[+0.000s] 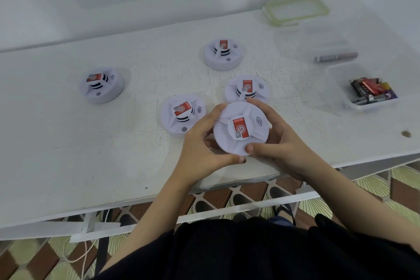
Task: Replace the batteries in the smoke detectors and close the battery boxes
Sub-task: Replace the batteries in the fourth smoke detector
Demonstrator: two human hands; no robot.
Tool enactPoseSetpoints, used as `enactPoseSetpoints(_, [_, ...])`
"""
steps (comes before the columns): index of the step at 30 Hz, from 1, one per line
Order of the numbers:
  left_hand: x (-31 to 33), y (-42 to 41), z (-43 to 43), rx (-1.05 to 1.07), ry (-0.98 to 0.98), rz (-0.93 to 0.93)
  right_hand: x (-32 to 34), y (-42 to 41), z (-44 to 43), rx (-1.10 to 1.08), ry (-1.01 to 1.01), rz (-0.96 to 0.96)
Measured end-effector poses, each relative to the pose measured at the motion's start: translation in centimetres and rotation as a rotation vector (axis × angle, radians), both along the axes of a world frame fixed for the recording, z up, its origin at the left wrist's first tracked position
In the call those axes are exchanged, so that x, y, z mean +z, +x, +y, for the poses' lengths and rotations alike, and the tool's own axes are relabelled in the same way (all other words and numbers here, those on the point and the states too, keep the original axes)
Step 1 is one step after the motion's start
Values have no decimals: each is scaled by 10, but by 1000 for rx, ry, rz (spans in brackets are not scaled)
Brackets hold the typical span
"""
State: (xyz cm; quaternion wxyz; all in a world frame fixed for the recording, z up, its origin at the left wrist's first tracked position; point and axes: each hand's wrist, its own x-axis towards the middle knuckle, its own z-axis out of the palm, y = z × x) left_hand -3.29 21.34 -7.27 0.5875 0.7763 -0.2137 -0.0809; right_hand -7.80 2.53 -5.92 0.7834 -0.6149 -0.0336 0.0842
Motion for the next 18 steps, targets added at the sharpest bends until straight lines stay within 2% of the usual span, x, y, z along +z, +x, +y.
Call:
enactPoseSetpoints(8, [1, 0, 0, -6, 5, -1, 1, 0, 0, 8, 11, 11])
enactPoseSetpoints(14, [0, 1, 1, 3, -4, 11, 1, 1, -1, 10, 133, 82])
enactPoseSetpoints(18, [-1, 2, 2, 4, 10, -16, 2, 0, -2, -16, 127, 82])
